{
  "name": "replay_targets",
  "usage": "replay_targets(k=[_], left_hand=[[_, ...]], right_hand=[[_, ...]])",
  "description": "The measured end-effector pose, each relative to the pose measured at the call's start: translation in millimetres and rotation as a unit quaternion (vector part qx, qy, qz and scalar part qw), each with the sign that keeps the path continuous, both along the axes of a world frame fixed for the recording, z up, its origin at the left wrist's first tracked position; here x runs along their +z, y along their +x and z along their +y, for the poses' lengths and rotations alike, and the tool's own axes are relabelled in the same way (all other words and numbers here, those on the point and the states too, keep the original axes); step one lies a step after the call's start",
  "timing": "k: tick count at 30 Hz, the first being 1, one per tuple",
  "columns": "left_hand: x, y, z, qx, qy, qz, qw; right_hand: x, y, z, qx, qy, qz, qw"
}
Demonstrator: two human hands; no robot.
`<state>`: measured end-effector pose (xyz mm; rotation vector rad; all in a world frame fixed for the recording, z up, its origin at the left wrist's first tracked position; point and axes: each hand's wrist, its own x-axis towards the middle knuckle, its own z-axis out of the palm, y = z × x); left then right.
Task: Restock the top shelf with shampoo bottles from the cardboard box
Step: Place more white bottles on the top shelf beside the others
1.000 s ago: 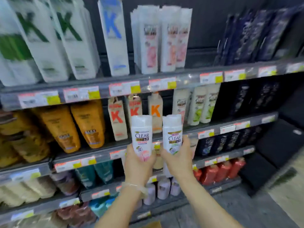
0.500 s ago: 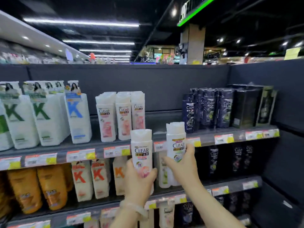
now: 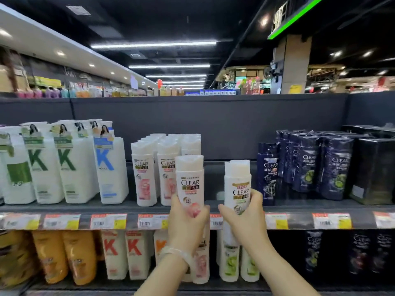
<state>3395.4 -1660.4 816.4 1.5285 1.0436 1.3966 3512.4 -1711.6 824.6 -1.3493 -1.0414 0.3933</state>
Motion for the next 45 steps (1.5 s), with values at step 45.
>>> replay_targets(k=[45], left_hand=[[-14.4,59.8,68.7,0.265,0.107,0.107,0.952]], right_hand=[[23.8,42.3,107.1,0.029,0.043,-0.032,0.998]])
